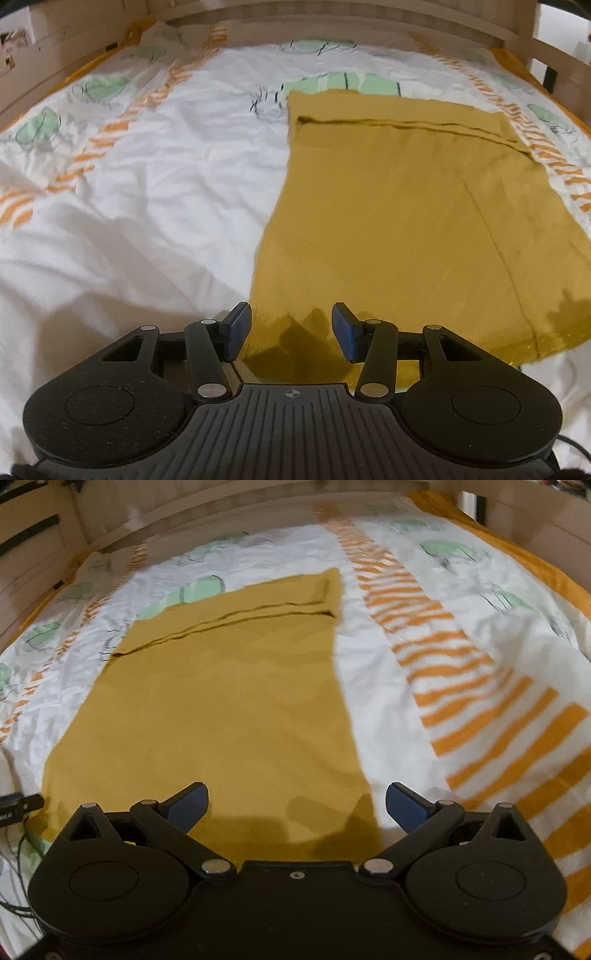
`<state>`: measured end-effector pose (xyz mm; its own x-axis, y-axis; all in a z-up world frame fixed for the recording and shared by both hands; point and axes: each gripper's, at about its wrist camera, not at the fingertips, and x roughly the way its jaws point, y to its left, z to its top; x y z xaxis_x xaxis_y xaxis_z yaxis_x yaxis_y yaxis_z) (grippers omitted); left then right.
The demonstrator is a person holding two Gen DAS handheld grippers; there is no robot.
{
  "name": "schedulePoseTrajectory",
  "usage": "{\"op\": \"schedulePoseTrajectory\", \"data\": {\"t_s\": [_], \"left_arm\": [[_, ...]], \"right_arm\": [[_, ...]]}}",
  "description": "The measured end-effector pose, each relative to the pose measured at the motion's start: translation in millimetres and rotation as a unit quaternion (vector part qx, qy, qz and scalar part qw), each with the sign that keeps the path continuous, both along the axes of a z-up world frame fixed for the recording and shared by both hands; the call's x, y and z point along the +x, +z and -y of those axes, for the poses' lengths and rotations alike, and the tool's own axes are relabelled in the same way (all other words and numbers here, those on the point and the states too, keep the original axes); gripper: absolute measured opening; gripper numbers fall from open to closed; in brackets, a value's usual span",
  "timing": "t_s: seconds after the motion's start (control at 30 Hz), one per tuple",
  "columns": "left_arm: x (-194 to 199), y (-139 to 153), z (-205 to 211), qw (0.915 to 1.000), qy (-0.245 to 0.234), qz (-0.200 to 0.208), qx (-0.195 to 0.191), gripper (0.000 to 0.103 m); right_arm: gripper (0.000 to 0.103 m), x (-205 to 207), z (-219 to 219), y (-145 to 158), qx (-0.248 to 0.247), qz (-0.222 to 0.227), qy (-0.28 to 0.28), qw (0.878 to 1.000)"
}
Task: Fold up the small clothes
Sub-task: 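Move both open grippers over the sweater hem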
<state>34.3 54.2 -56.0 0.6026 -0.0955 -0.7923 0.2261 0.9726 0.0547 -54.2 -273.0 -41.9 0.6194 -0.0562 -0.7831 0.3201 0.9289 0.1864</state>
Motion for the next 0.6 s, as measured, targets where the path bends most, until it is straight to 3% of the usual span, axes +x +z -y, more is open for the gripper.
{"op": "schedulePoseTrajectory", "data": {"t_s": [0.13, 0.37, 0.6], "left_arm": [[2.8, -7.1, -2.2, 0.9998, 0.009, -0.013, 0.007, 0.047], [7.8, -16.8, 3.0, 0.9990, 0.010, -0.034, 0.028, 0.048], [12.1, -18.1, 7.3, 0.9976, 0.021, -0.052, 0.040, 0.050]], "right_arm": [[0.102, 0.1, 9.8, -13.2, 0.034, -0.022, -0.020, 0.999], [0.102, 6.9, 9.7, -28.8, 0.070, -0.048, -0.006, 0.996], [0.103, 21.5, -10.0, -37.8, 0.014, -0.101, 0.025, 0.994]]}}
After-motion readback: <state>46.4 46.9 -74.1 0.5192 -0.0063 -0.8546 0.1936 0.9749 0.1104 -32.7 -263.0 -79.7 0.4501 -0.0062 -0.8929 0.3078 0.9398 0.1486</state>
